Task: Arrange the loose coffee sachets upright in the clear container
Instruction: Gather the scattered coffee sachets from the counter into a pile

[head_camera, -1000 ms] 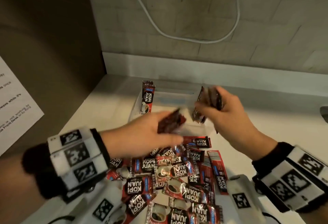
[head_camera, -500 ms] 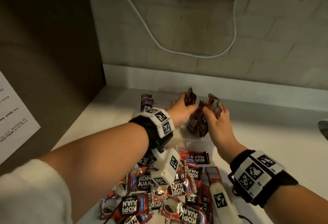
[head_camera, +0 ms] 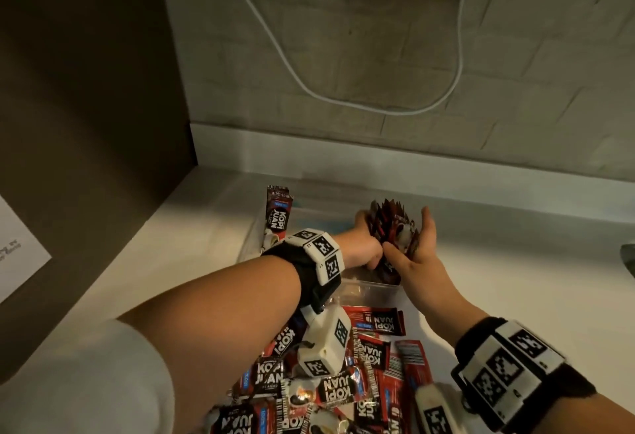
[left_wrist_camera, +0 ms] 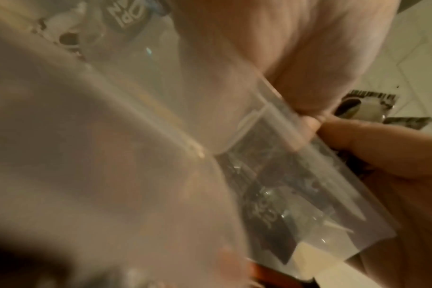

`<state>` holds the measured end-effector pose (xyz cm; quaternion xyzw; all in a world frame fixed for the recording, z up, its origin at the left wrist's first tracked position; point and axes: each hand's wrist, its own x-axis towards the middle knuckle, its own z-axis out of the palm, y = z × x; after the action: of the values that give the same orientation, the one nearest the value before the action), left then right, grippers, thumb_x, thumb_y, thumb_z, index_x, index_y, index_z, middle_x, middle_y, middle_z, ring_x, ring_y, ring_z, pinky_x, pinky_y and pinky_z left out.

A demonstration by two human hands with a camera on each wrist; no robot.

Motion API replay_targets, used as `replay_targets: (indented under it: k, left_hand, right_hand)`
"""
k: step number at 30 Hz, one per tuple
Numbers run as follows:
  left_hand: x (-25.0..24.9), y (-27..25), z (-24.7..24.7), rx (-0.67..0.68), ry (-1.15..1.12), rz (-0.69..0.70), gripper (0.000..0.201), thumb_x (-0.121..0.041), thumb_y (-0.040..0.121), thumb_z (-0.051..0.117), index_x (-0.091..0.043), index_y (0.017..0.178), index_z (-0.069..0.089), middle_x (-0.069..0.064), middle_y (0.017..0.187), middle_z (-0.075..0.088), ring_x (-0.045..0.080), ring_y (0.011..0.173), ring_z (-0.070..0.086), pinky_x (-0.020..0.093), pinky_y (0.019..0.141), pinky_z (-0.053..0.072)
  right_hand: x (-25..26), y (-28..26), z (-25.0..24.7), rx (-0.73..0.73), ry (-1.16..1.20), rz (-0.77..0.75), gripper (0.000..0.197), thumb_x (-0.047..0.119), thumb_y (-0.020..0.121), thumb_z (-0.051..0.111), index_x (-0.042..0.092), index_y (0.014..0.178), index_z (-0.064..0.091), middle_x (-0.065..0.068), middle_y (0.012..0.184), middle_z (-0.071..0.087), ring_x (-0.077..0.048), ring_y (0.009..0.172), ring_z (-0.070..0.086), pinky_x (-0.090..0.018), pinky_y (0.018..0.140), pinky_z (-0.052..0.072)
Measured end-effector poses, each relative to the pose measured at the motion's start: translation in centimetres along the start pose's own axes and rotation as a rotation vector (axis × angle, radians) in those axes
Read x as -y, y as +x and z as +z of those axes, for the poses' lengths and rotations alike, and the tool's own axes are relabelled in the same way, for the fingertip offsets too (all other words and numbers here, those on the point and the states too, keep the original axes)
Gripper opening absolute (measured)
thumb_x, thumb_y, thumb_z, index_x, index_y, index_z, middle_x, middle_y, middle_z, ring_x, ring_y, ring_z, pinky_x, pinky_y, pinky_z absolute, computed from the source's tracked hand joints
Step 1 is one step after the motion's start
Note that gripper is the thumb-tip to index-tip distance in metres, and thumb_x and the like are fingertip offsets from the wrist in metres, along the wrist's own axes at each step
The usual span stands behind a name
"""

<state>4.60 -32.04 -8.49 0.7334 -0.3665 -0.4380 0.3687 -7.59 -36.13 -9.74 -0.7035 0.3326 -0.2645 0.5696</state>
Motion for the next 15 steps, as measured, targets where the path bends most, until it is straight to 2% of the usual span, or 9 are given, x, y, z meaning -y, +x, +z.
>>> replay_targets:
  k: [1,2,4,5,7,9,11,13,15]
  left_hand:
    - [0.02,-0.07,0.03,-0.006,0.031,0.006,0.091,0.008,0.081,0.05,-0.017,0.152,-0.002,0.021,0.102,0.054,0.036,0.102,0.055,0.04,0.076,0.05]
    - [0.06,-0.02,0.21,-0.024,0.032,0.007,0.087,0.002,0.088,0.049,-0.018,0.152,-0.006,0.021,0.107,0.053,0.037,0.105,0.054,0.04,0.081,0.05]
    - [0.15,0.01,0.6,-0.058,0.026,0.036,0.078,-0.013,0.098,0.047,-0.023,0.152,-0.009,0.022,0.139,0.041,0.038,0.125,0.046,0.046,0.106,0.04]
    - [0.25,0.13,0.72,-0.067,0.038,0.049,0.079,-0.017,0.098,0.047,-0.029,0.151,-0.01,0.022,0.145,0.035,0.039,0.128,0.044,0.049,0.109,0.036]
    - [0.45,0.6,0.77,-0.09,0.068,0.036,0.08,-0.022,0.096,0.049,-0.04,0.148,-0.009,0.025,0.14,0.04,0.042,0.121,0.049,0.053,0.105,0.04]
    - [0.27,0.49,0.69,-0.107,0.078,0.023,0.077,-0.02,0.097,0.048,-0.037,0.148,-0.007,0.026,0.134,0.045,0.043,0.117,0.052,0.053,0.103,0.043]
    - [0.17,0.33,0.58,-0.082,0.077,0.051,0.074,-0.019,0.099,0.047,-0.028,0.15,-0.006,0.022,0.135,0.044,0.039,0.118,0.052,0.047,0.104,0.041]
    - [0.14,0.11,0.51,-0.023,0.127,0.077,0.074,-0.02,0.099,0.048,-0.023,0.151,-0.006,0.019,0.136,0.044,0.035,0.119,0.051,0.044,0.105,0.04]
    - [0.1,0.03,0.5,0.028,0.207,0.077,0.075,-0.018,0.098,0.05,-0.019,0.151,-0.004,0.019,0.134,0.048,0.033,0.117,0.053,0.044,0.104,0.042]
  right_hand:
    - [0.03,0.04,-0.09,0.01,0.027,0.007,0.085,0.009,0.096,0.051,0.033,0.15,-0.011,0.005,0.124,0.053,-0.004,0.103,0.057,-0.023,0.089,0.044]
    - [0.03,0.07,-0.15,0.018,0.052,0.017,0.087,0.008,0.096,0.052,0.033,0.15,-0.011,0.006,0.122,0.052,-0.001,0.1,0.057,-0.02,0.087,0.044]
    - [-0.01,0.09,-0.23,0.014,0.103,0.029,0.09,0.01,0.095,0.055,0.035,0.149,-0.012,0.006,0.124,0.048,-0.006,0.106,0.056,-0.024,0.09,0.043]
    - [-0.09,0.11,-0.24,0.01,0.122,0.039,0.091,0.011,0.094,0.056,0.036,0.149,-0.012,0.004,0.127,0.047,-0.01,0.111,0.055,-0.027,0.092,0.042]
    - [-0.27,0.22,-0.29,0.013,0.133,0.053,0.092,0.015,0.093,0.059,0.037,0.149,-0.01,0.004,0.128,0.047,-0.013,0.115,0.053,-0.03,0.093,0.042]
    - [-0.42,0.39,-0.35,0.024,0.112,0.069,0.088,0.019,0.092,0.06,0.035,0.151,-0.005,0.007,0.127,0.047,-0.013,0.115,0.053,-0.03,0.094,0.041]
    - [-0.49,0.58,-0.43,0.038,0.096,0.083,0.08,0.023,0.092,0.06,0.034,0.151,0.008,0.008,0.129,0.05,-0.012,0.114,0.055,-0.029,0.094,0.043]
    - [-0.51,0.72,-0.52,0.052,0.079,0.087,0.068,0.027,0.09,0.062,0.031,0.147,0.026,0.004,0.128,0.058,-0.012,0.111,0.06,-0.031,0.093,0.048]
    - [-0.38,0.67,-0.56,0.058,0.066,0.093,0.062,0.031,0.087,0.064,0.031,0.142,0.036,0.001,0.124,0.062,-0.014,0.108,0.062,-0.035,0.093,0.05]
